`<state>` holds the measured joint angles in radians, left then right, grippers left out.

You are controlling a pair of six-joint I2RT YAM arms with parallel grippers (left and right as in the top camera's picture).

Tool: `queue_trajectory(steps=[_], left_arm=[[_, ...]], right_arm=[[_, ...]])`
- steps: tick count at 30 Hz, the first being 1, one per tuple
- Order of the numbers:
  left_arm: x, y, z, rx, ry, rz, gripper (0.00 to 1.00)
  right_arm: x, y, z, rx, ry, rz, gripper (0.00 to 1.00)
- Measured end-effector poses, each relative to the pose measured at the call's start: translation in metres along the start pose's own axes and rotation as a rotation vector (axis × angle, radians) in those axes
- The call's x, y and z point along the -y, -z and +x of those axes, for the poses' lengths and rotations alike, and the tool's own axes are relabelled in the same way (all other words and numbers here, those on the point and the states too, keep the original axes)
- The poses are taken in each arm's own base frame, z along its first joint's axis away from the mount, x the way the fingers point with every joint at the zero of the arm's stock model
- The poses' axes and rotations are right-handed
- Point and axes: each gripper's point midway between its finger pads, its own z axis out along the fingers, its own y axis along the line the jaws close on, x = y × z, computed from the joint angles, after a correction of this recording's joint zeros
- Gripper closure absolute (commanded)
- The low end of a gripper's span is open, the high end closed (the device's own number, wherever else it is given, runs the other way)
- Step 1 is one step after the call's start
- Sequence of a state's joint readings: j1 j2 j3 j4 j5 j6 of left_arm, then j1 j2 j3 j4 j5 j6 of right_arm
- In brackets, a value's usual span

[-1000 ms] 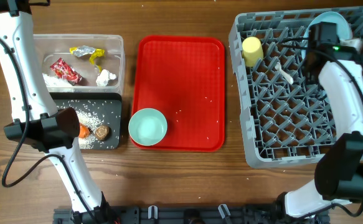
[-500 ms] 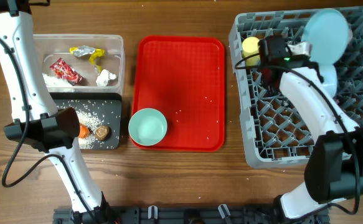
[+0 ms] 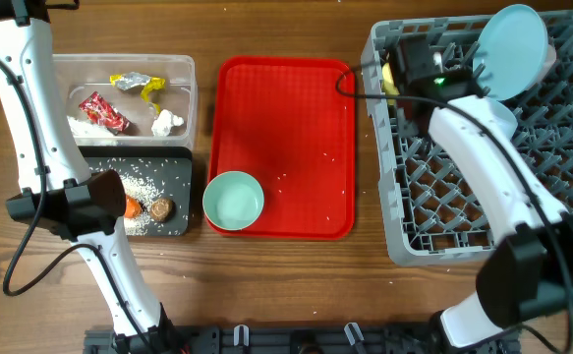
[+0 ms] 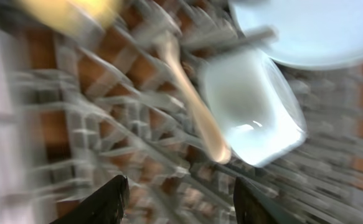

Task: Sort waste into correct bins and load items into the dishwasher rack
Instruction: 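Set the bowl tilted in the rack and open the right gripper, then move the right gripper to the mint green bowl and grip its rim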

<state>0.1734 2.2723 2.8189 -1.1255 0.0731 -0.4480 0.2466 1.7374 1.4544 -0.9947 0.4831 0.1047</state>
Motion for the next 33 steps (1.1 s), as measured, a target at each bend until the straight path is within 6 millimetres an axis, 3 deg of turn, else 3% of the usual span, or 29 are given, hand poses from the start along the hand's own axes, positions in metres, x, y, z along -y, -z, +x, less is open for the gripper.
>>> queue_trajectory(steps=[4, 6, 8, 10, 15, 19, 20, 33], left_arm=[[0.0, 0.0, 0.0, 0.0, 0.0, 0.0, 0.0], [0.0, 0.0, 0.0, 0.0, 0.0, 0.0, 0.0], [0.0, 0.0, 0.0, -0.001, 0.0, 0.0, 0.0], [0.0, 0.0, 0.0, 0.0, 0.0, 0.0, 0.0], [0.0, 0.0, 0.0, 0.0, 0.0, 0.0, 0.0], [0.0, 0.0, 0.0, -0.001, 0.0, 0.0, 0.0], [0.0, 0.0, 0.0, -0.001, 0.0, 0.0, 0.0], [0.0, 0.0, 0.0, 0.0, 0.0, 0.0, 0.0]], right_arm=[[-0.058, 0.104, -0.071, 0.31, -0.093, -0.577, 0.58], [-0.087, 0.14, -0.075, 0.348, -0.075, -0.782, 0.58], [-0.118, 0.154, -0.066, 0.318, -0.037, -0.893, 0.58], [-0.155, 0.155, -0.054, 0.267, 0.02, -0.963, 0.6], [-0.267, 0.12, 0.007, 0.001, 0.168, -0.987, 0.6], [-0.319, 0.095, 0.052, -0.141, 0.241, -0.945, 0.6], [-0.335, 0.082, 0.071, -0.202, 0.262, -0.921, 0.6], [-0.324, 0.066, 0.097, -0.349, 0.183, -0.815, 0.56]])
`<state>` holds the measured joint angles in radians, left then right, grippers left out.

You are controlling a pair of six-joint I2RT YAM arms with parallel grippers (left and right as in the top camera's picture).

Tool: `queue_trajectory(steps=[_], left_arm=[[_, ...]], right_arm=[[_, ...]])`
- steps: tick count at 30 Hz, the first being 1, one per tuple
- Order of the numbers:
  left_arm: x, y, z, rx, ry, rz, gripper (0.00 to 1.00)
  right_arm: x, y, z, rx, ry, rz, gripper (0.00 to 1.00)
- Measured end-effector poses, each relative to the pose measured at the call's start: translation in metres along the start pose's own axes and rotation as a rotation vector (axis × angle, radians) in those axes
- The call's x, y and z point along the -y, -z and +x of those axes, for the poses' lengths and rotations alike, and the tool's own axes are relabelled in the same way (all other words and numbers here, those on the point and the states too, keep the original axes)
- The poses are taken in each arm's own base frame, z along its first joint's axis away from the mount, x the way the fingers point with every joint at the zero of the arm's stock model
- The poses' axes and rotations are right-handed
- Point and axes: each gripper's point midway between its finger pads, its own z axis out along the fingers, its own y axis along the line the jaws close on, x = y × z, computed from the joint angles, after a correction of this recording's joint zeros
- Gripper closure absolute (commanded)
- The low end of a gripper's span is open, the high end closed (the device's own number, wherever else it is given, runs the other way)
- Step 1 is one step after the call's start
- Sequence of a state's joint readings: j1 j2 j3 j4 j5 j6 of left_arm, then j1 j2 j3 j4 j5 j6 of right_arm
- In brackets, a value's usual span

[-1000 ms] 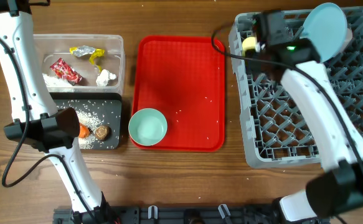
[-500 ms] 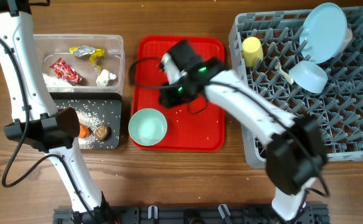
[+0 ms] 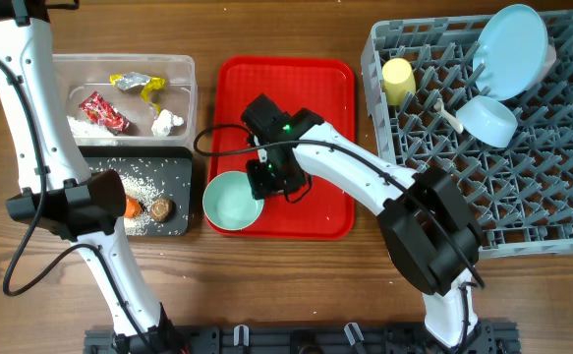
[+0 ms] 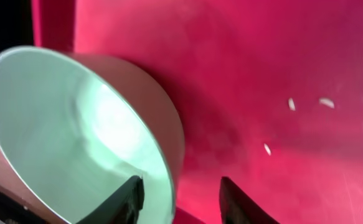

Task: Sort waste into correct bins and load items into the dishwasher rack
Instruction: 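Move the right gripper to the mint green bowl and grip its rim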

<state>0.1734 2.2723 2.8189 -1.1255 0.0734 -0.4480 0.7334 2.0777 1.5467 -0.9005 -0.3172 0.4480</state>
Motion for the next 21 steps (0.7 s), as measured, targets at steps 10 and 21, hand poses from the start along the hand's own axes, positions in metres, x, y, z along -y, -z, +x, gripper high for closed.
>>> queue_trajectory(steps=[10, 21], left_arm=[[-0.0001, 0.0, 0.0, 0.0, 0.0, -0.001, 0.0], [-0.0001, 0.0, 0.0, 0.0, 0.0, 0.0, 0.0]], right_arm=[[-0.0021, -0.001, 0.0031, -0.008, -0.003, 0.003, 0.6], [-0.0065, -0.003, 0.0097, -0.024, -0.022, 0.009, 0.74]])
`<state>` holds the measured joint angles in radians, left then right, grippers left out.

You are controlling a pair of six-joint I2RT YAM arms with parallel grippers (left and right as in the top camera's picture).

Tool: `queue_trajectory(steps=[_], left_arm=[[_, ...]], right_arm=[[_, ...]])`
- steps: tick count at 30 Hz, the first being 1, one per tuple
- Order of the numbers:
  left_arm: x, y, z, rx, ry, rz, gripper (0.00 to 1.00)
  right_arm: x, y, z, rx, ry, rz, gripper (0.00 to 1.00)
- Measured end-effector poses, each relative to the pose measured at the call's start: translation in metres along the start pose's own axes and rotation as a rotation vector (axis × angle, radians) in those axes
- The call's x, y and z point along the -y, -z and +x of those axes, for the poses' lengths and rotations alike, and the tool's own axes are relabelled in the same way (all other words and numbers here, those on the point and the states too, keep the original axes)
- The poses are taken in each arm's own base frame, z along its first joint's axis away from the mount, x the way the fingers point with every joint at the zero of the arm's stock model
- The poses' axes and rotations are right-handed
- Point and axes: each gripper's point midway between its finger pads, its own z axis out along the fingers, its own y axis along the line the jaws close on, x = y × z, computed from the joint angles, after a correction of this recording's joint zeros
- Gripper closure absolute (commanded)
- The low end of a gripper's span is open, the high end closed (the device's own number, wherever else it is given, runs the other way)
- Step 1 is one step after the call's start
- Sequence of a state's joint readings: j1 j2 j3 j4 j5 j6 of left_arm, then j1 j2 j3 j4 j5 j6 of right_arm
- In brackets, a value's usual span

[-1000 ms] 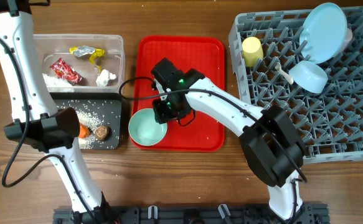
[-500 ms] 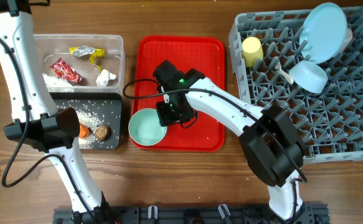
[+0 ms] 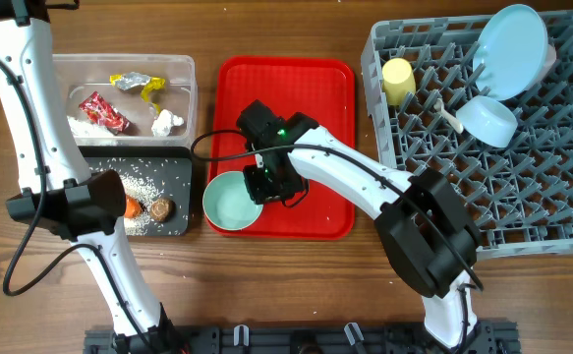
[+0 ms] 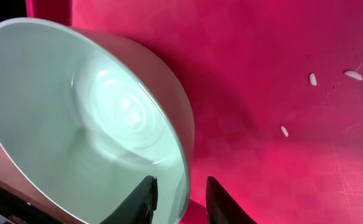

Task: Sort waste into correct bins and load items into the dishwasher rack
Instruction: 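Move the right gripper to the mint green bowl and grip its rim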

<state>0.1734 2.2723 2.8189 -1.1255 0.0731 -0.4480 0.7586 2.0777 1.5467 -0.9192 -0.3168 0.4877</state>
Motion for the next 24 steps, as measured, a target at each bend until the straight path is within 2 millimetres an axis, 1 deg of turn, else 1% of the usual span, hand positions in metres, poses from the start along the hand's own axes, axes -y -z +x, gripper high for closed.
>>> queue_trajectory(steps=[2, 8, 9, 10, 14, 16, 24], left_arm=[[0.0, 0.0, 0.0001, -0.001, 0.0, 0.0, 0.0], [0.0, 0.0, 0.0001, -0.001, 0.0, 0.0, 0.0], [0.0, 0.0, 0.0, 0.0, 0.0, 0.0, 0.0], [0.0, 0.0, 0.0001, 0.0, 0.0, 0.0, 0.0], [0.0, 0.0, 0.0001, -0.001, 0.0, 0.0, 0.0], [0.0, 0.0, 0.0001, 0.0, 0.0, 0.0, 0.0], [0.0, 0.0, 0.0001, -0.001, 0.0, 0.0, 0.0]], right_arm=[[0.0, 0.0, 0.0001, 0.0, -0.003, 0.0, 0.78], [-0.0006, -0.0006, -0.0014, 0.006, -0.004, -0.003, 0.79], [-0.0001, -0.0017, -0.0011, 0.006, -0.011, -0.004, 0.82], [0.001, -0.003, 0.0, 0.003, -0.013, -0.002, 0.87], [0.0025, -0.0045, 0.0016, -0.002, -0.025, 0.001, 0.94], [0.0025, -0.0045, 0.0015, -0.001, -0.029, 0.001, 0.96], [0.0017, -0.0045, 0.0002, 0.004, -0.027, -0.003, 0.96]])
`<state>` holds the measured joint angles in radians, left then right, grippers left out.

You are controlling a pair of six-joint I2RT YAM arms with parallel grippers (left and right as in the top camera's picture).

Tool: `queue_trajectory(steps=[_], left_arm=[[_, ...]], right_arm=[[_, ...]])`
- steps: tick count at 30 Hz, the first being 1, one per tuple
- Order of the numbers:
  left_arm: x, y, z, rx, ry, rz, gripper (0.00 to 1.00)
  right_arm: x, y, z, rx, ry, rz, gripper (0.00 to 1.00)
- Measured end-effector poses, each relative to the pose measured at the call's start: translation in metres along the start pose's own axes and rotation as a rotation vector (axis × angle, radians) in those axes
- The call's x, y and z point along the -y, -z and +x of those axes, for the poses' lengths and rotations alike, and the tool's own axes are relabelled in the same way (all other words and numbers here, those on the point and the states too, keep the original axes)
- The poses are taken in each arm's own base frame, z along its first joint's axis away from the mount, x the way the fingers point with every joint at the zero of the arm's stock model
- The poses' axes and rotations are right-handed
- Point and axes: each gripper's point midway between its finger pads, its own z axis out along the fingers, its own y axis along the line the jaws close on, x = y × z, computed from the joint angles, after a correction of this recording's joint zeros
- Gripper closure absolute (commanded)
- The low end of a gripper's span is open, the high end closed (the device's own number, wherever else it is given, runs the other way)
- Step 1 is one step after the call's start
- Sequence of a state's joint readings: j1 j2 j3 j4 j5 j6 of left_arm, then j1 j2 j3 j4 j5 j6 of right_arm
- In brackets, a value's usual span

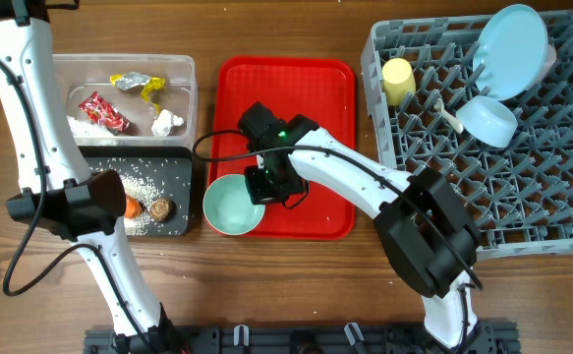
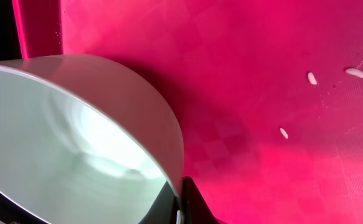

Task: Sort waste into correct bins and load items into the dishwasher rack
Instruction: 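Move the right gripper to the mint green bowl and grip its rim, then lift the mint green bowl and carry it over the rack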

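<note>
A pale green bowl (image 1: pixel 229 208) rests at the front left corner of the red tray (image 1: pixel 296 108), overlapping the tray's edge. My right gripper (image 1: pixel 264 187) is at the bowl's right side. In the right wrist view the bowl (image 2: pixel 75 143) fills the left half, and my right gripper (image 2: pixel 179 204) is shut on its rim, one finger inside and one outside. The grey dishwasher rack (image 1: pixel 483 197) stands at the right. My left gripper is out of view; only the left arm shows at the left edge.
The rack holds a yellow cup (image 1: pixel 397 79), a light blue plate (image 1: pixel 510 37), a blue cup (image 1: pixel 489 120) and a spoon (image 1: pixel 448 118). A clear bin (image 1: pixel 190 98) of wrappers and a black bin (image 1: pixel 176 165) with rice and scraps lie left of the tray. Rice grains (image 2: pixel 312 78) dot the tray.
My right gripper's fingers stood apart on either side of the bowl's rim; now they are shut on it. The bowl has shifted slightly toward the table's front.
My right gripper was open over the rack, beside the blue cup and spoon. Then it was at the green bowl on the red tray, open, with the rim between its fingers. The gap was narrower after that, and now it pinches the rim.
</note>
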<state>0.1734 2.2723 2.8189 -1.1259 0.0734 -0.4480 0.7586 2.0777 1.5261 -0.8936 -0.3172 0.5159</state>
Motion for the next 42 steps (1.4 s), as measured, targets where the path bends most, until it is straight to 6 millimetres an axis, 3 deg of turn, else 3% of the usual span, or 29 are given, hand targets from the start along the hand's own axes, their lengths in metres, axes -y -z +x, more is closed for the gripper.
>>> queue_trajectory(steps=[8, 12, 16, 19, 23, 26, 29, 32, 37, 42], left_arm=[[0.0, 0.0, 0.0, 0.0, 0.0, 0.0, 0.0], [0.0, 0.0, 0.0, 0.0, 0.0, 0.0, 0.0], [0.0, 0.0, 0.0, 0.0, 0.0, 0.0, 0.0], [0.0, 0.0, 0.0, 0.0, 0.0, 0.0, 0.0], [0.0, 0.0, 0.0, 0.0, 0.0, 0.0, 0.0], [0.0, 0.0, 0.0, 0.0, 0.0, 0.0, 0.0], [0.0, 0.0, 0.0, 0.001, 0.0, 0.0, 0.0], [0.0, 0.0, 0.0, 0.0, 0.0, 0.0, 0.0], [0.0, 0.0, 0.0, 0.001, 0.0, 0.0, 0.0], [0.0, 0.0, 0.0, 0.0, 0.0, 0.0, 0.0]], right_arm=[[0.004, 0.004, -0.002, -0.004, -0.008, 0.0, 0.96], [-0.007, 0.017, -0.014, 0.039, 0.022, -0.02, 0.96], [-0.016, 0.054, -0.027, 0.14, 0.05, -0.016, 0.96], [-0.014, 0.111, -0.034, 0.27, 0.049, -0.013, 0.96], [0.036, 0.198, -0.024, 0.418, -0.049, 0.057, 0.96], [0.098, 0.26, 0.007, 0.509, -0.179, 0.196, 0.96], [0.159, 0.296, 0.044, 0.533, -0.314, 0.388, 0.96], [0.223, 0.323, 0.089, 0.484, -0.494, 0.618, 0.96], [0.301, 0.349, 0.143, 0.457, -0.845, 0.878, 0.96], [0.361, 0.374, 0.198, 0.429, -1.138, 1.089, 0.96]])
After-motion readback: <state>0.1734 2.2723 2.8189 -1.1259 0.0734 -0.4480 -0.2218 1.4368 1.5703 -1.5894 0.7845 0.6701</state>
